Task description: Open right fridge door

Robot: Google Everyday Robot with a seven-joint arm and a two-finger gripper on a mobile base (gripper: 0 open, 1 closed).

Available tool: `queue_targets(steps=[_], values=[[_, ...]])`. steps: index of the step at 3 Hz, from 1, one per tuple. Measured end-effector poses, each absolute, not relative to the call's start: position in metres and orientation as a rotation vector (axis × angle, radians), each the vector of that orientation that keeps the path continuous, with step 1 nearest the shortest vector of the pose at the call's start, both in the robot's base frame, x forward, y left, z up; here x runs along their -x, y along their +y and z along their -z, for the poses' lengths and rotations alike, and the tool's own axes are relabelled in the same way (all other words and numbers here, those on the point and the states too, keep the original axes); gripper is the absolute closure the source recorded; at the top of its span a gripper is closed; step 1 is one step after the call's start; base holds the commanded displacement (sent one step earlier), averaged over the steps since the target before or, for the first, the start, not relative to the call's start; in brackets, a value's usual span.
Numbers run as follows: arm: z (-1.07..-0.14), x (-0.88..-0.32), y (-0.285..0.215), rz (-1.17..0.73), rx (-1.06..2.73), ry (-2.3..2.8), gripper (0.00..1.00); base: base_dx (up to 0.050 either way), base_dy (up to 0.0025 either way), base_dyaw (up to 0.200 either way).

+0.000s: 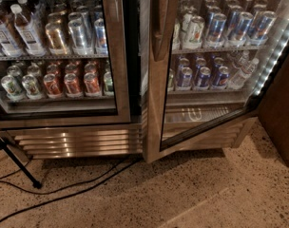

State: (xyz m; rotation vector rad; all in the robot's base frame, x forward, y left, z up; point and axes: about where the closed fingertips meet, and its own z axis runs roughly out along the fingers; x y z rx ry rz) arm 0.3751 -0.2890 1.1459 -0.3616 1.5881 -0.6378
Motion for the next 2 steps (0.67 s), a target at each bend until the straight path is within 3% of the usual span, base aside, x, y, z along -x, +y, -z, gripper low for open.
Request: queue_targets(steps=[2], values=[[-1.1459,-0.3751,-0.2890,0.638,0.362,1.588,0.00,0.000,0.00000,0.000]])
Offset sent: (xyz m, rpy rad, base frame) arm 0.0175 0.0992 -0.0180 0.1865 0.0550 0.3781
